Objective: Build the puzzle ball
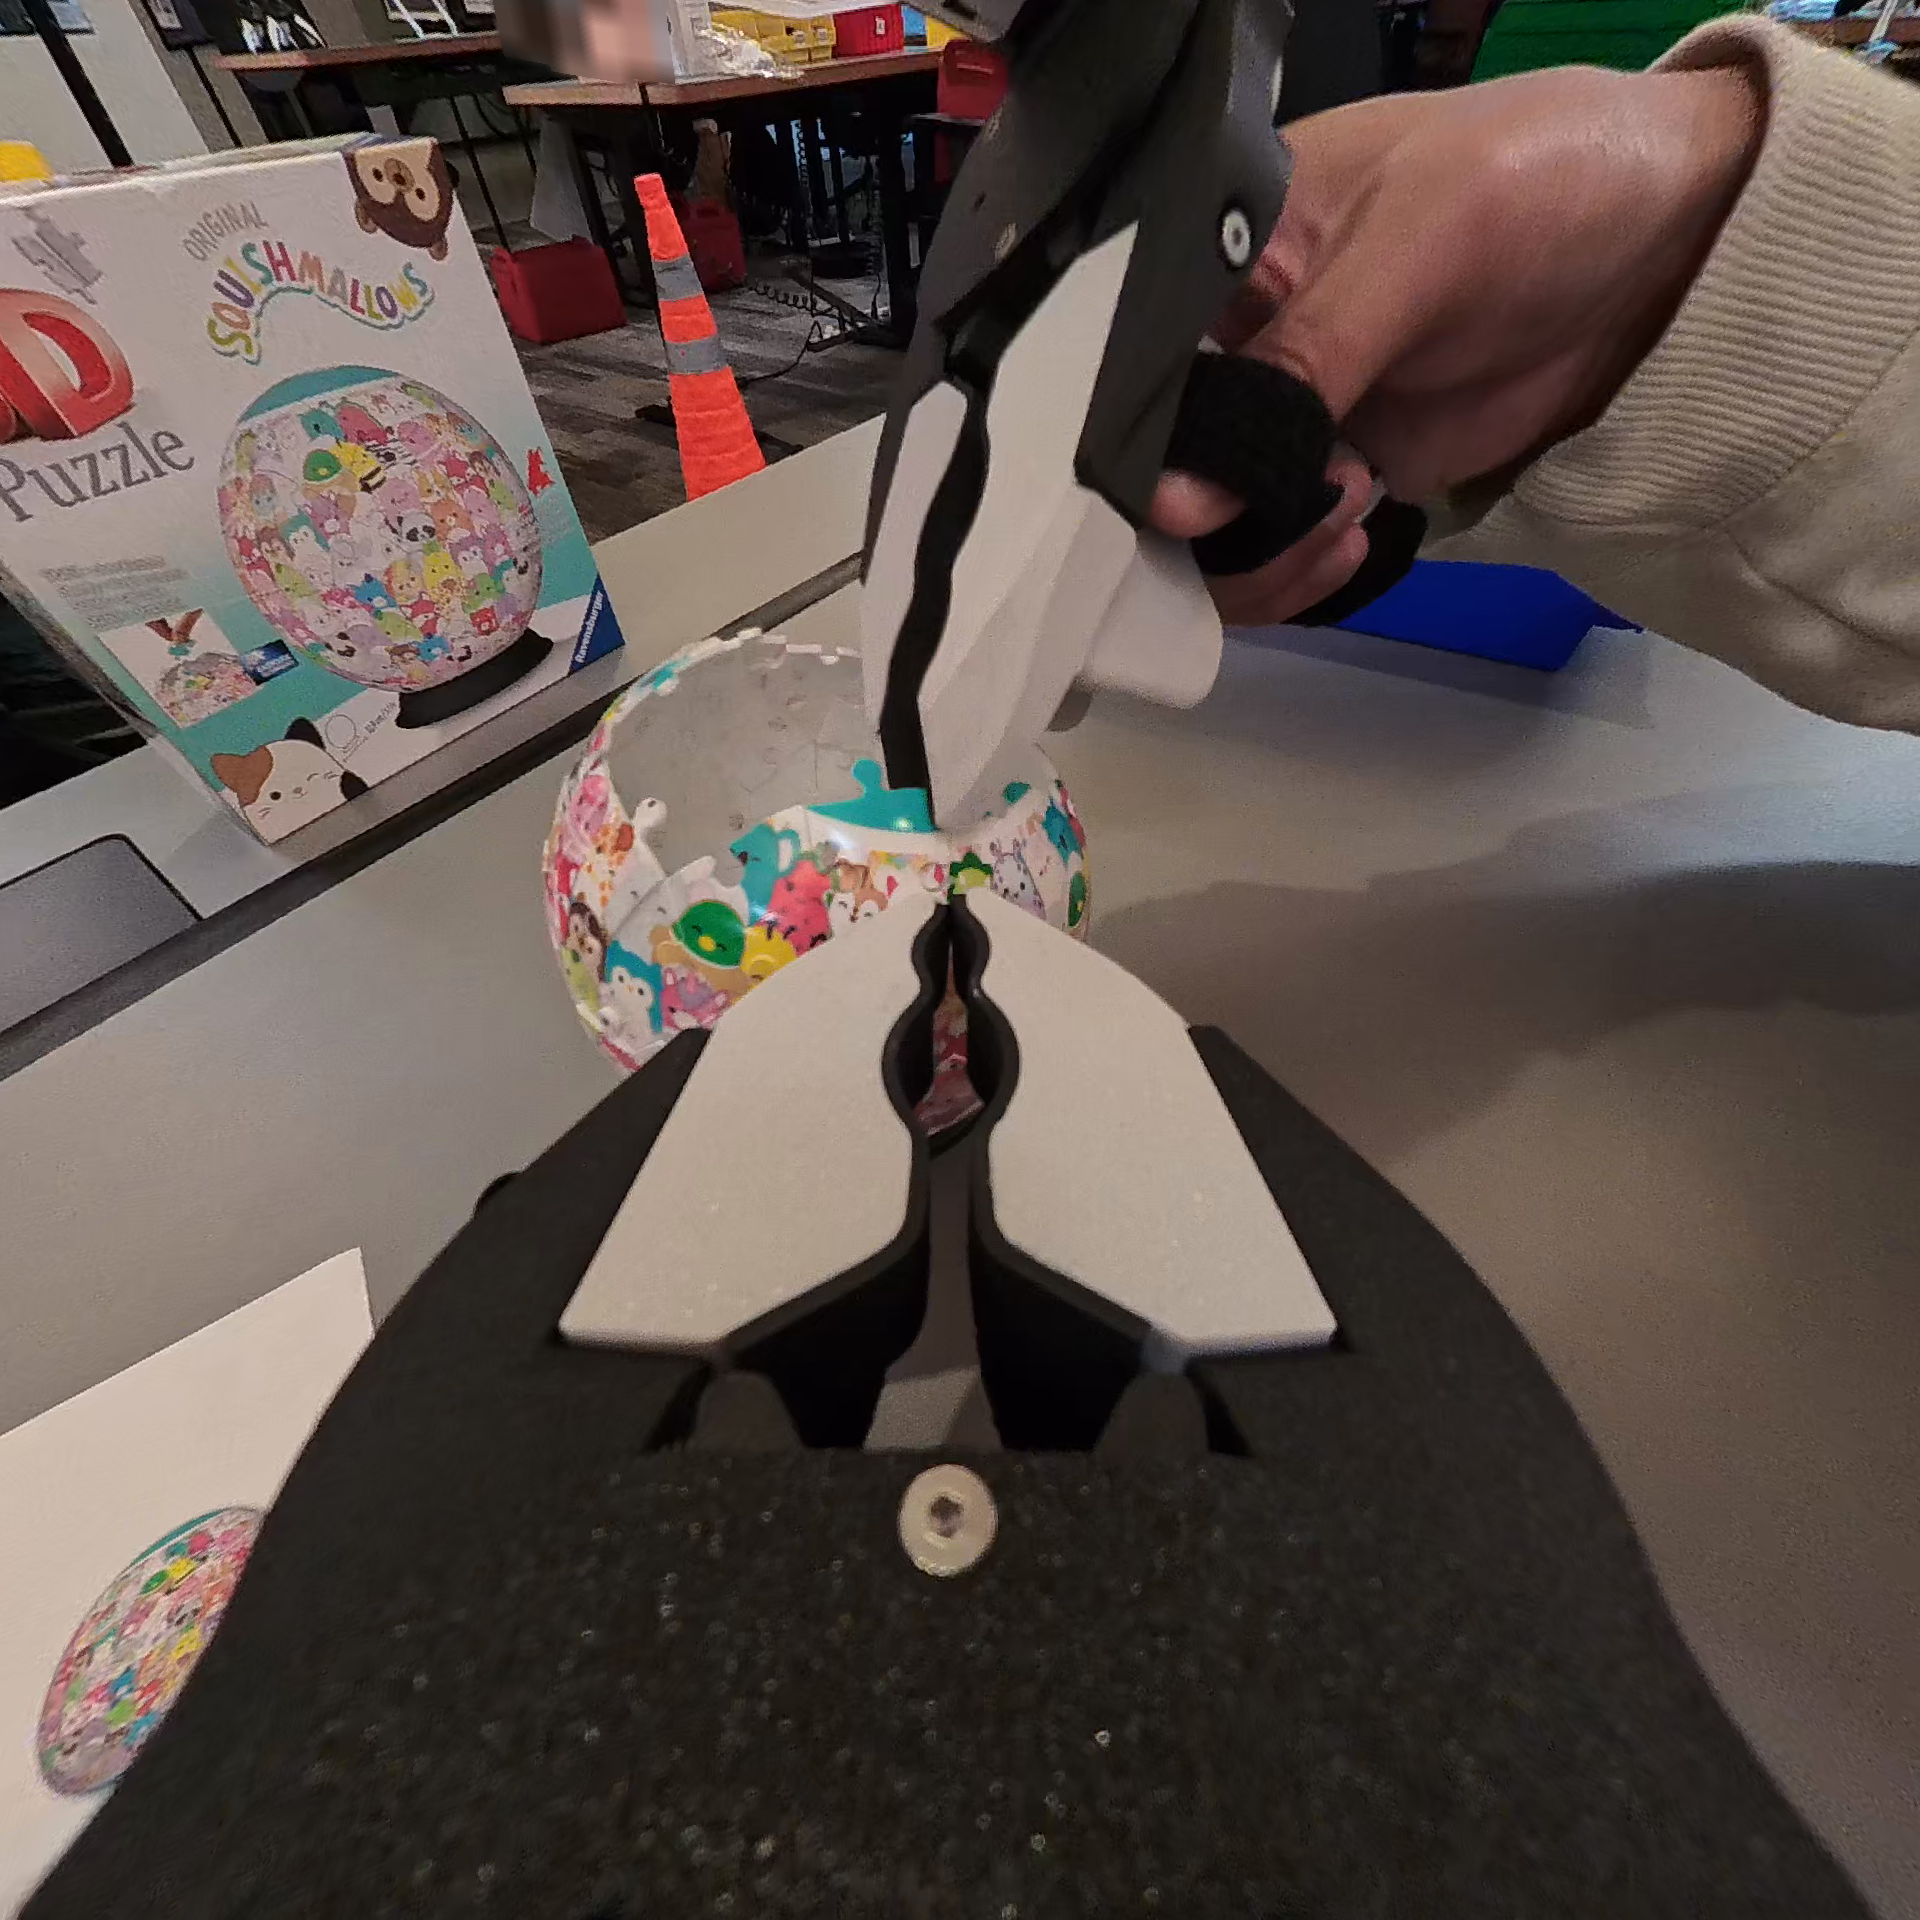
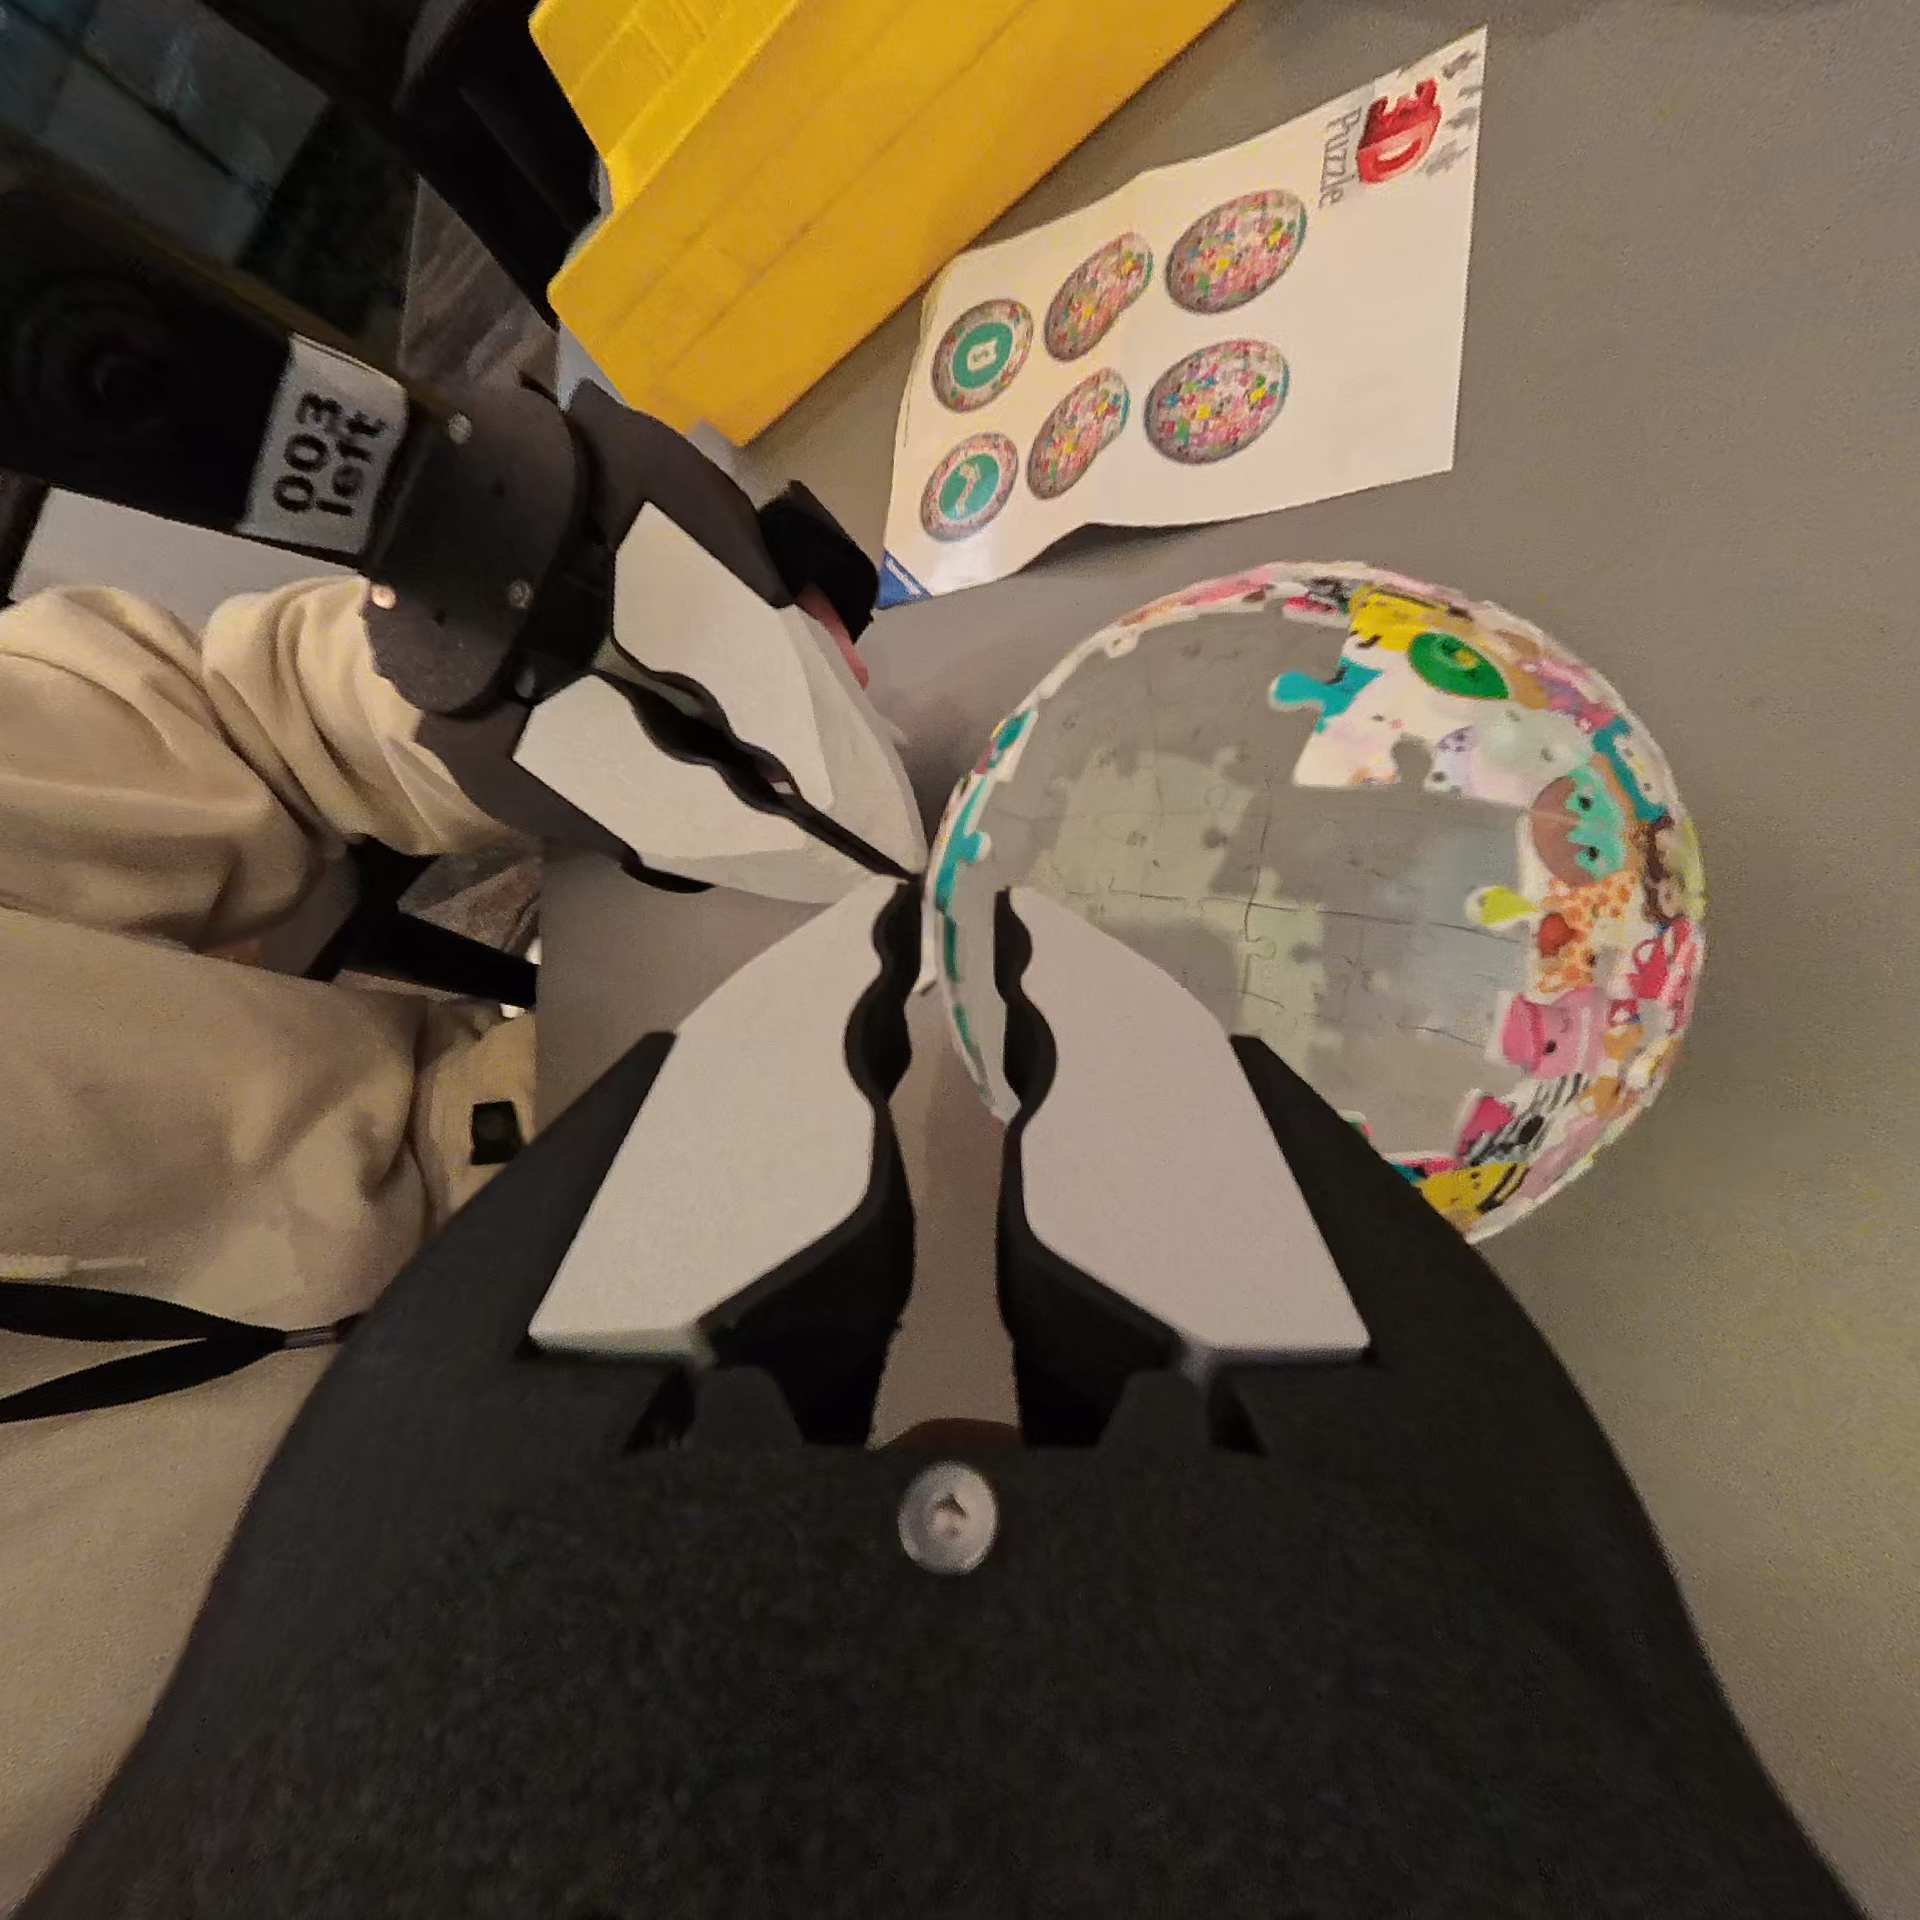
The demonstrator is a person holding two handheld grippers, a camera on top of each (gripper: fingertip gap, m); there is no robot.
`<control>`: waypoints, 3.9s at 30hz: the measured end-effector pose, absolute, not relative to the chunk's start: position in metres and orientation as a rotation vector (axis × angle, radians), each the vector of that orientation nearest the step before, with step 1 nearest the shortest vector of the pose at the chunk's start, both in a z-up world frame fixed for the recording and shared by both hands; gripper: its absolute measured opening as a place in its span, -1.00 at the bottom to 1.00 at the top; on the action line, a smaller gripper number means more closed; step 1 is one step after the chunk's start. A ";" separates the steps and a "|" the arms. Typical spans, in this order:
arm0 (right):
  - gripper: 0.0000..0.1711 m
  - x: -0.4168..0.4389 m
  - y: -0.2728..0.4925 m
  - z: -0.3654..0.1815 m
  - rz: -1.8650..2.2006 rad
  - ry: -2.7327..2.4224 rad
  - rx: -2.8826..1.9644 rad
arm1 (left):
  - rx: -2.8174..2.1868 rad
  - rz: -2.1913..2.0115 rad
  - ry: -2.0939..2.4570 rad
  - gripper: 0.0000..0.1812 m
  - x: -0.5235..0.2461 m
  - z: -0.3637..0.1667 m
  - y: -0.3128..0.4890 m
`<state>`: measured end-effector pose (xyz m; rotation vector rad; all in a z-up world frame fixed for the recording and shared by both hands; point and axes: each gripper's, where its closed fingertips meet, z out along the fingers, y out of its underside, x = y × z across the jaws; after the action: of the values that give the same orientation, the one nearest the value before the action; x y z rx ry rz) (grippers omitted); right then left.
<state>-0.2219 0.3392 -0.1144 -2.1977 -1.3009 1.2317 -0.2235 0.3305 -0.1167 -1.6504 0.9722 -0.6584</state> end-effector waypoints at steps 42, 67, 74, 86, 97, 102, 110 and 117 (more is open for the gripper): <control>-0.93 -0.229 0.343 -0.112 1.289 -1.238 -2.250 | -1.656 -0.639 0.956 -1.00 -0.231 -0.113 0.338; -0.89 -0.235 0.349 -0.112 1.238 -1.248 -2.269 | -1.653 -0.647 0.969 -1.00 -0.226 -0.113 0.339; -0.93 -0.236 0.349 -0.112 1.235 -1.248 -2.281 | -1.656 -0.656 0.964 -1.00 -0.227 -0.114 0.339; -0.89 -0.236 0.349 -0.113 1.156 -1.293 -2.290 | -1.658 -0.655 0.962 -1.00 -0.228 -0.115 0.340; -0.85 -0.235 0.351 -0.109 1.173 -1.260 -2.307 | -1.655 -0.655 0.966 -1.00 -0.228 -0.115 0.339; -0.83 -0.233 0.358 -0.108 1.069 -1.287 -2.305 | -1.657 -0.658 0.962 -1.00 -0.229 -0.115 0.340; -0.84 -0.237 0.354 -0.113 0.998 -1.381 -2.318 | -1.655 -0.663 0.958 -1.00 -0.230 -0.116 0.340; -0.89 -0.236 0.355 -0.113 1.033 -1.371 -2.330 | -1.652 -0.674 0.956 -1.00 -0.229 -0.116 0.339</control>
<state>-0.2360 0.3547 -0.1132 -2.3298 -1.3706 1.0332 -0.2291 0.3392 -0.1160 -1.6521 0.9559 -0.6737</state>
